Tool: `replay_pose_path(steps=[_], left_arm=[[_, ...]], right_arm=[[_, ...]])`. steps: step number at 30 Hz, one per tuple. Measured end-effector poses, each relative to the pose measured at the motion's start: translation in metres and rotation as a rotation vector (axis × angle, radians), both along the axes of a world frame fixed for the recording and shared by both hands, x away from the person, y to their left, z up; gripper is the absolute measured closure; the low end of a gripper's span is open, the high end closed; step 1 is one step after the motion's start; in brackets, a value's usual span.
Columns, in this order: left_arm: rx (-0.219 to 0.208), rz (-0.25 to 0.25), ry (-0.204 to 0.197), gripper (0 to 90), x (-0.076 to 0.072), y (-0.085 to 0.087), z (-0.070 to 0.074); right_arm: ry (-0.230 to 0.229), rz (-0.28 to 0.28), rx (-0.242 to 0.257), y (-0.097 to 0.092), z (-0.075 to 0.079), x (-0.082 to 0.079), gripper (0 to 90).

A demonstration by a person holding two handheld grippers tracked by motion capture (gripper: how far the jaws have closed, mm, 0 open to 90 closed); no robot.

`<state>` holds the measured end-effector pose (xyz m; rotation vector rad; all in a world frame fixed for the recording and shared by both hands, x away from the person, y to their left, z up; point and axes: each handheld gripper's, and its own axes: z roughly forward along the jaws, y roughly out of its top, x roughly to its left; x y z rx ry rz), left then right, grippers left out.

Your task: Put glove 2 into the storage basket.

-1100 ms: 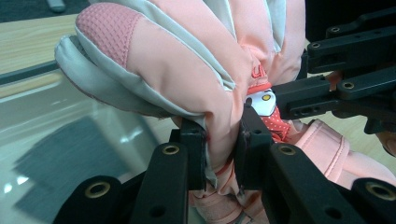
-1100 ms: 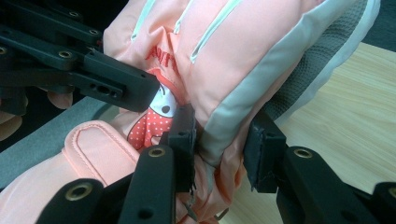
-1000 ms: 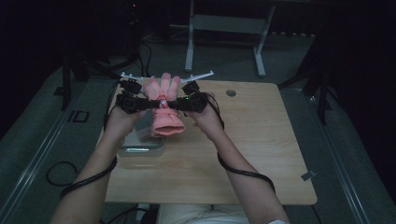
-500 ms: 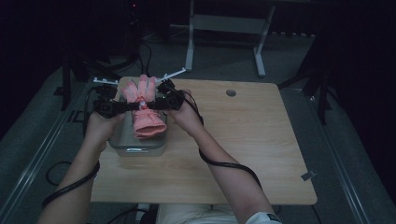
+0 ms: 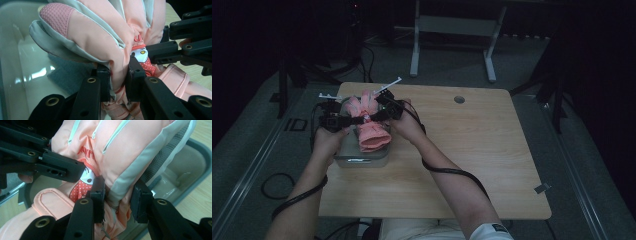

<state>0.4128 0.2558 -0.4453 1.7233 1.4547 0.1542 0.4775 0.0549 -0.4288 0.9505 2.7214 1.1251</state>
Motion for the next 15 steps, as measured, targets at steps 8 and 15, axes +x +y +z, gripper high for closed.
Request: replay_pose_path(steps=[8,15], left_arm=[[0.020,0.013,0.077,75.9,0.003,0.003,-0.028],[0.090,0.036,0.134,75.3,0.007,0.002,-0.035]], right_arm=[[0.045,0.007,-0.074,0.015,-0.026,0.003,67.3],[0.080,0.014,-0.110,0.025,-0.041,0.007,67.1]])
